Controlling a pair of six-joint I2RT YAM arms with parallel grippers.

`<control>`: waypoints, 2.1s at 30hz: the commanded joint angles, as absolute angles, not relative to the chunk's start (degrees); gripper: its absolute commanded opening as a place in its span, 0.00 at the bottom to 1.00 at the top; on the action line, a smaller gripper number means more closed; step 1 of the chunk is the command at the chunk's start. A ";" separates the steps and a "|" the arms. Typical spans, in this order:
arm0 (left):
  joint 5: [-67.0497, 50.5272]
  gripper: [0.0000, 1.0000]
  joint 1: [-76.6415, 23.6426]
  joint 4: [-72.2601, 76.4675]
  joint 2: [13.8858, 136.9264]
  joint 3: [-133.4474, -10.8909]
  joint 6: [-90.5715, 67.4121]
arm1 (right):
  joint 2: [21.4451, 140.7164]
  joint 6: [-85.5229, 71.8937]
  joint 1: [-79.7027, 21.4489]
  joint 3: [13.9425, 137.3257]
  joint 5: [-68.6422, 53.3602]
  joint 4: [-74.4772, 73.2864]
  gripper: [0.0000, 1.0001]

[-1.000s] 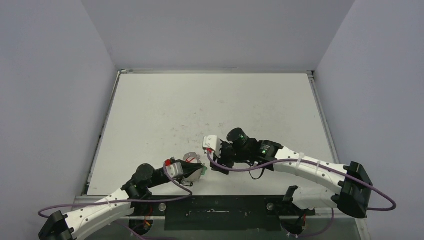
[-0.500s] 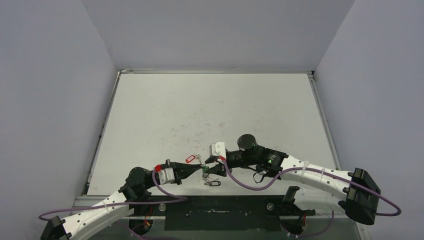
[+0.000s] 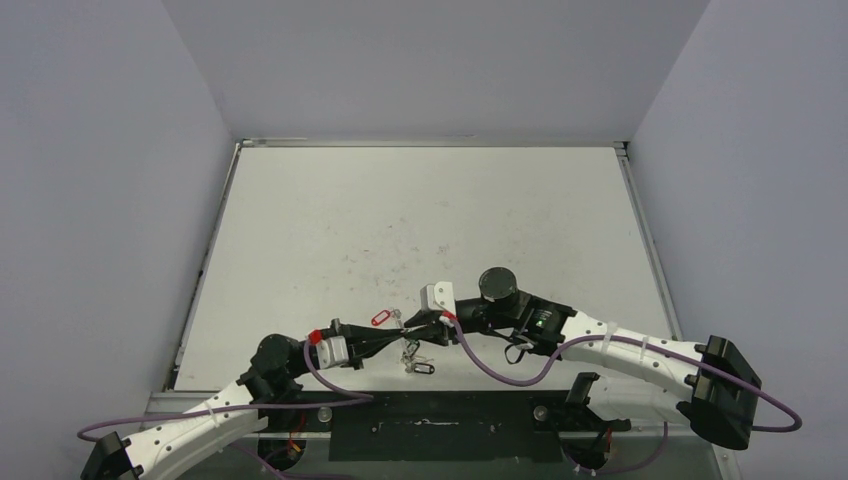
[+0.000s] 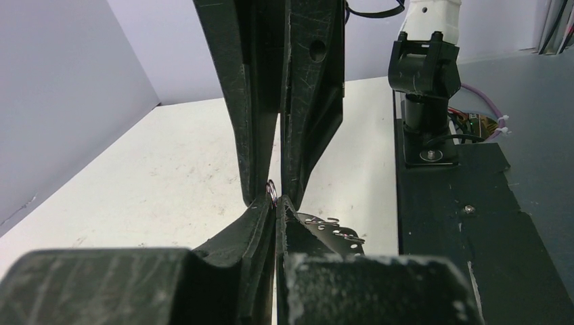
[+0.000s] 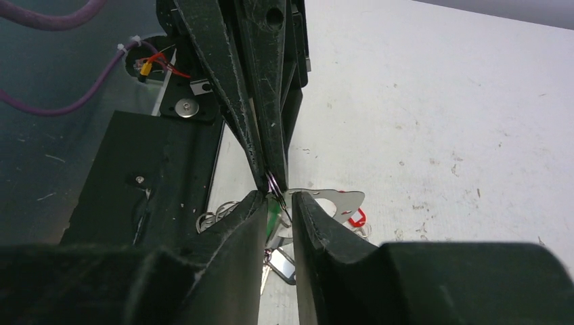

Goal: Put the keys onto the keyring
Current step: Adjust the key on the keyring.

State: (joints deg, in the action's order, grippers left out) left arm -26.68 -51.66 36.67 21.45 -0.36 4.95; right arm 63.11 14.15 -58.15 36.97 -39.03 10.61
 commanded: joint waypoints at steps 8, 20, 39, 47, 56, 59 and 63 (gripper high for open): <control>-27.47 0.00 -51.77 41.23 21.36 2.05 4.29 | 64.70 15.63 -57.74 38.31 -42.10 11.85 0.00; -20.66 0.29 -51.77 29.20 20.26 -1.11 7.00 | 69.39 18.31 -57.79 51.71 -29.38 -19.92 0.00; -22.92 0.30 -51.86 44.79 41.87 -3.42 8.56 | 80.66 18.35 -64.42 65.50 -17.88 -41.93 0.00; -27.87 0.32 -51.88 49.42 42.46 -1.76 8.56 | 76.65 19.51 -64.42 60.98 -21.28 -35.01 0.00; -29.29 0.31 -51.94 49.50 41.69 -1.14 8.60 | 76.45 19.18 -64.31 60.97 -22.75 -33.16 0.00; -29.63 0.27 -51.94 49.99 42.39 -1.30 8.55 | 76.38 19.03 -64.29 61.05 -22.86 -32.84 0.00; -29.67 0.24 -51.94 50.11 43.44 -1.64 8.59 | 76.03 18.73 -64.28 60.87 -22.94 -32.32 0.00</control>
